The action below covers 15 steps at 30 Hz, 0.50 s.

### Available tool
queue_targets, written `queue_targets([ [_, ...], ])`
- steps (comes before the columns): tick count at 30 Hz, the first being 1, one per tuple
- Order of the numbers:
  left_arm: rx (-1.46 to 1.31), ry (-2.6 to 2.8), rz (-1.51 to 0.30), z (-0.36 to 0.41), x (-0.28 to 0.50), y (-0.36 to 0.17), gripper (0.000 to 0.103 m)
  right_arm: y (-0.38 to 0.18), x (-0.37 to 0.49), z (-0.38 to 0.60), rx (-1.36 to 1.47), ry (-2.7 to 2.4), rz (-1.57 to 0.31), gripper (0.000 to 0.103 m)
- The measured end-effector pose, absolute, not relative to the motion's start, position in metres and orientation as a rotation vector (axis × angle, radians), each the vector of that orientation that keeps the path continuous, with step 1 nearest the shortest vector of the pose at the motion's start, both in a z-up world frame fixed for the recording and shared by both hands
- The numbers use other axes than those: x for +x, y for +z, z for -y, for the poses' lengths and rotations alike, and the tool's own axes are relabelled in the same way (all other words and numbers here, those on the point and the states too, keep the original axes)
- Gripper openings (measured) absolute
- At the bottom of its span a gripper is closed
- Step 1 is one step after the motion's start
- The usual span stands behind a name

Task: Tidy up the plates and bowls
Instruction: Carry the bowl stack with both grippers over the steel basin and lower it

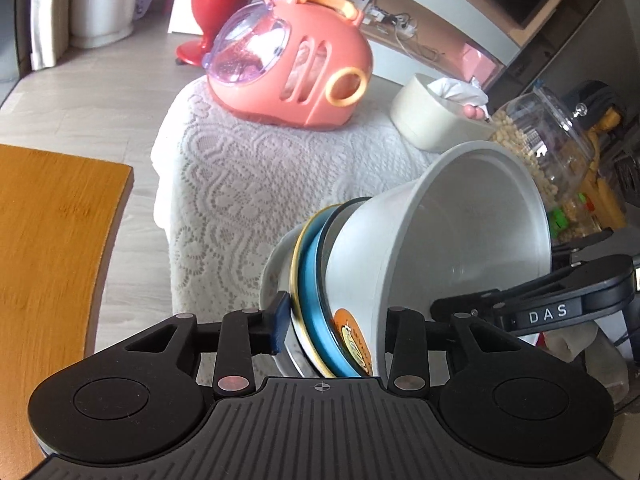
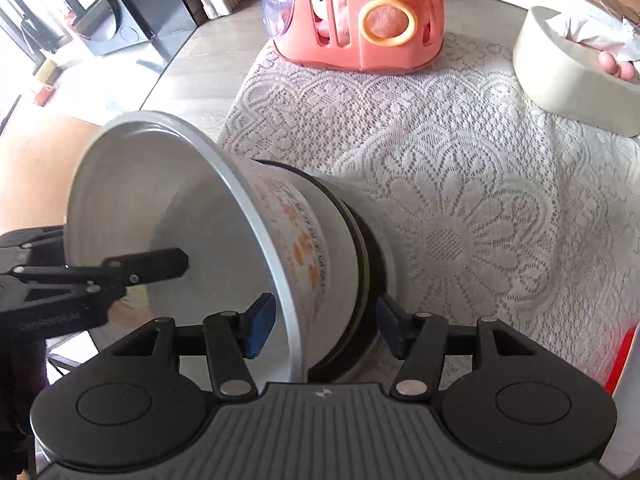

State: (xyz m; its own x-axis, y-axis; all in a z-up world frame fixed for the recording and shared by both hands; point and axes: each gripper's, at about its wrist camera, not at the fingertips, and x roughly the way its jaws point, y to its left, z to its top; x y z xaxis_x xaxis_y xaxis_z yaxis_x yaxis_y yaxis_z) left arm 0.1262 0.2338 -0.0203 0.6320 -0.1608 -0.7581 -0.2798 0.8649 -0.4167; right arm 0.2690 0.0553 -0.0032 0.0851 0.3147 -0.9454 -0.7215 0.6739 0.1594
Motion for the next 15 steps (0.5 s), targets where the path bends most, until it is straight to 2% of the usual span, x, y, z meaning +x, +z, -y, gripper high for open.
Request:
queue_targets([
  [5, -0.609, 0.069, -0.901, -0.241, 0.126, -0.024, 0.038, -0.002, 0.264, -0.053, -0.402, 0.780, -1.259, 0.057],
  [15, -0.468, 0.112, -0.888, -0.222, 0.126, -0.015, 0.038, -0.005, 0.266, -0.055, -0.399, 0.762, -1.259, 0.057],
])
